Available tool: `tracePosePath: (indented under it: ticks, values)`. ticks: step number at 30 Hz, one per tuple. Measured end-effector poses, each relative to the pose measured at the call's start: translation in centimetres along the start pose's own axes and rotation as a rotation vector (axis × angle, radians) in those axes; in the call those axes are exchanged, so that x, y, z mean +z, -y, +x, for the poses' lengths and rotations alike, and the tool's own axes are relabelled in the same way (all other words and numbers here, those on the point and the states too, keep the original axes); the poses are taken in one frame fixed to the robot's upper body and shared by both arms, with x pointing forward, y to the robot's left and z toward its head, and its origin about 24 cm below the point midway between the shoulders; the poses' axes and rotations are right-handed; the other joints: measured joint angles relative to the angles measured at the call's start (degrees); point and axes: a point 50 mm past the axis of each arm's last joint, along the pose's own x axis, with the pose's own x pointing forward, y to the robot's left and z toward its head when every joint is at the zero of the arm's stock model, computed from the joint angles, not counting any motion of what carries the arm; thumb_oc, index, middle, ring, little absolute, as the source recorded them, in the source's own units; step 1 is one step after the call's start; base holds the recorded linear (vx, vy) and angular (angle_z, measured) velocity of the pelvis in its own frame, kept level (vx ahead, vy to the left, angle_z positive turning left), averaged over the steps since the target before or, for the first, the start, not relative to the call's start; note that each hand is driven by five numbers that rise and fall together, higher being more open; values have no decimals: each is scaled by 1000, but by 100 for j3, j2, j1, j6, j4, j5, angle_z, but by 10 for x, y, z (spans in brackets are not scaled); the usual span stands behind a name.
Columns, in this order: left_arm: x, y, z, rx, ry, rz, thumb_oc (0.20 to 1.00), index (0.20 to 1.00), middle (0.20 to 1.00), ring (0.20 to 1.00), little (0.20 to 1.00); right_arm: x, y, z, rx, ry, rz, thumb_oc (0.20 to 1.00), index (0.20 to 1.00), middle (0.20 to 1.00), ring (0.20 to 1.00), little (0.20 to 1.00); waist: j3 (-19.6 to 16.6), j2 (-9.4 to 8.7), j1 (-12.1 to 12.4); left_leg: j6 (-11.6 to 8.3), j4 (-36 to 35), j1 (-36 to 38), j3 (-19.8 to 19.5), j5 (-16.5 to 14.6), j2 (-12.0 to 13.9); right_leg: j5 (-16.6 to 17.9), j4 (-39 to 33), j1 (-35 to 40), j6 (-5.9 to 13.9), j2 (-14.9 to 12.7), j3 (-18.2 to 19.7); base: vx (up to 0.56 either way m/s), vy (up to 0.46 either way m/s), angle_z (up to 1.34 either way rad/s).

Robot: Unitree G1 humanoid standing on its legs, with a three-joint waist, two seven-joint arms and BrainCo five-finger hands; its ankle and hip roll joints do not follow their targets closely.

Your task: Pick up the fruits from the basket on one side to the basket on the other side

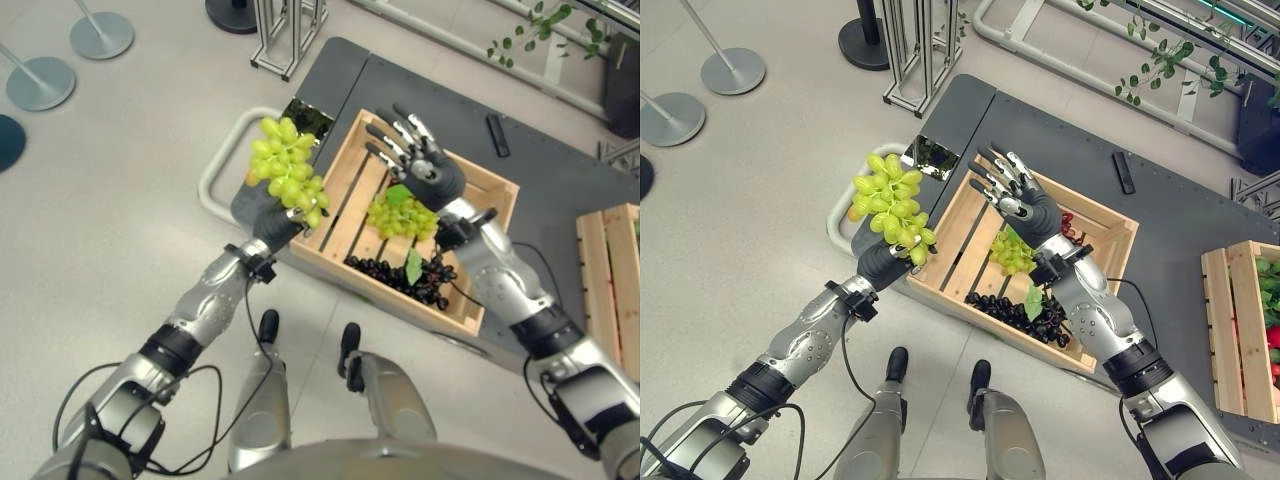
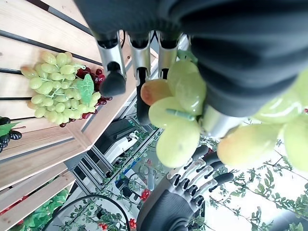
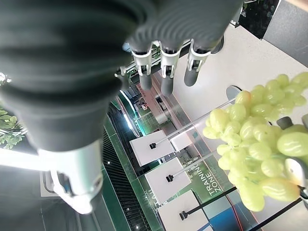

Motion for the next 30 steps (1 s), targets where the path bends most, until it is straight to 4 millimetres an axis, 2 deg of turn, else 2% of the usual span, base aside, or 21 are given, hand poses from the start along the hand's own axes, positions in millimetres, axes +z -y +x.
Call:
tracePosePath:
  ticks: [10, 19, 30]
  values:
    - [3, -1, 0, 8, 12, 0, 200, 200, 200, 200, 200, 0, 0, 0, 0, 0, 2, 1000, 1000, 1000, 1000, 1000, 3, 4, 2, 2, 0, 1, 32, -13, 20, 0, -6, -11, 1, 4, 25, 0, 0, 0]
    - [23, -14, -6, 73, 113, 11, 200, 200, 200, 200, 200, 2, 4, -4, -22, 12, -12, 1000, 1000, 1000, 1000, 1000, 23, 37, 7, 5, 0, 4, 67, -15, 29, 0, -2, -17, 1, 4, 41, 4, -2, -1]
    - [62, -33, -21, 163, 274, 78, 200, 200, 200, 200, 200, 3, 5, -5, -20, 15, -50, 1000, 1000, 1000, 1000, 1000, 106, 169, 16, 6, 16, 8, 91, -15, 24, 0, 39, -37, 1, -5, 66, 0, 0, 0]
